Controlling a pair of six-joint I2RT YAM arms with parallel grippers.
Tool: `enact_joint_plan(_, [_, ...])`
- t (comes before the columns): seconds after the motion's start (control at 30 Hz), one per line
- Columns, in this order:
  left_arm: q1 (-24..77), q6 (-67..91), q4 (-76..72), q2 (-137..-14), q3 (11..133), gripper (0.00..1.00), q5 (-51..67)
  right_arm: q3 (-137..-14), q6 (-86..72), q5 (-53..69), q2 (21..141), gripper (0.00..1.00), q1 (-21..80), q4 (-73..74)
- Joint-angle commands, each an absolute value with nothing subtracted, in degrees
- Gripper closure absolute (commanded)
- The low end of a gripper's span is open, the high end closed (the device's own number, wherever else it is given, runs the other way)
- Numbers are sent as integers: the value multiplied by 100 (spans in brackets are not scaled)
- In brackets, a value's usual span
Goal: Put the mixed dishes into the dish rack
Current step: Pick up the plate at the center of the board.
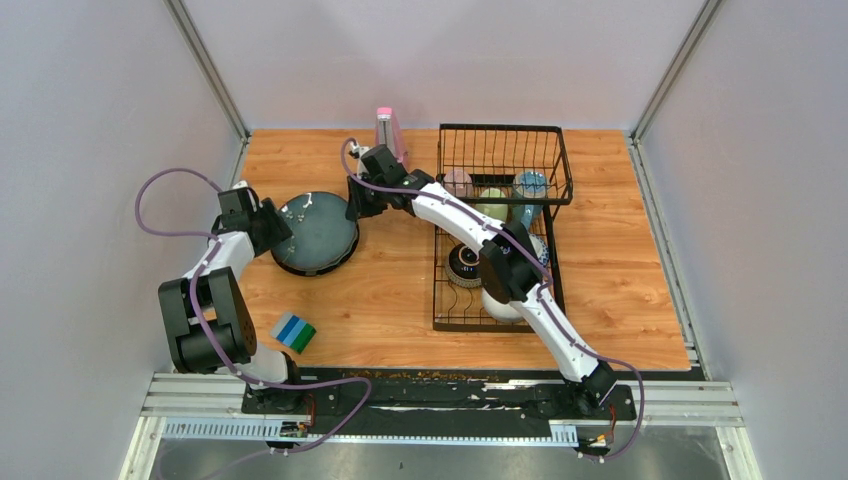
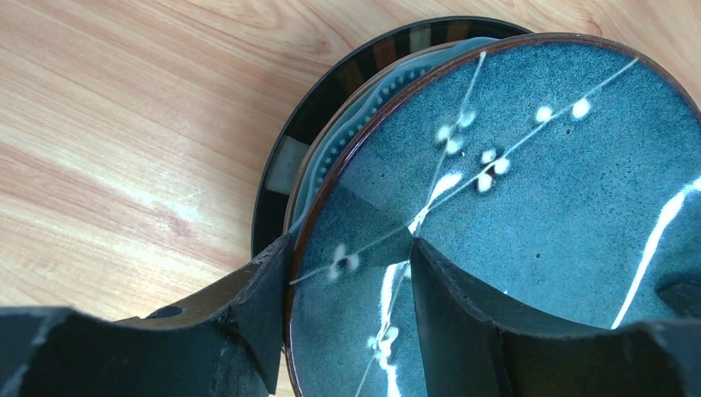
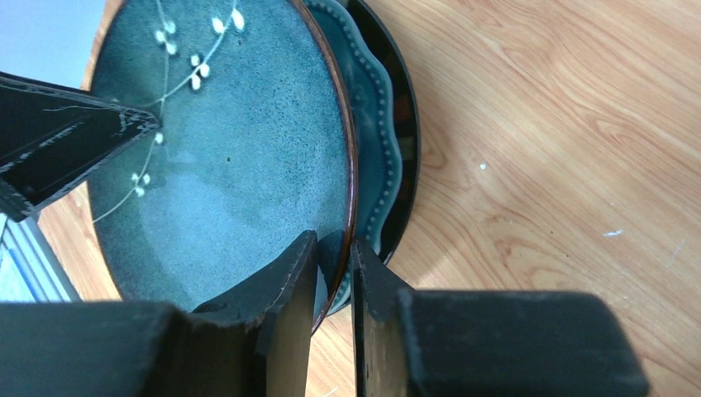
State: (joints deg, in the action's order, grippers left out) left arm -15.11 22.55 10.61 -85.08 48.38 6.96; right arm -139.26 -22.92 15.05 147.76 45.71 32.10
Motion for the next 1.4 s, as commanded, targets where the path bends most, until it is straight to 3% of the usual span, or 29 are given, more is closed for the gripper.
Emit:
enact_joint_plan(0.0, [-1353, 2210, 591, -8279, 5107, 42, 1406, -13903, -2579, 1708, 14139, 80, 4773, 2545])
enact_joint_plan(0.33, [-1354, 2208, 338, -8640, 5109, 48, 2136, -13413, -2719, 1369, 13809, 76, 4773, 2329])
enact_joint_plan(0.73, [-1354, 2249, 402, -9084, 5104, 45, 2198, -13114, -2917, 1263, 13794, 69, 4755, 2250])
enact_joint_plan(1.37, [-1284, 2261, 301, -9287, 4940, 51, 2277, -13210, -3543, 1867, 14062, 41, 4564, 2238])
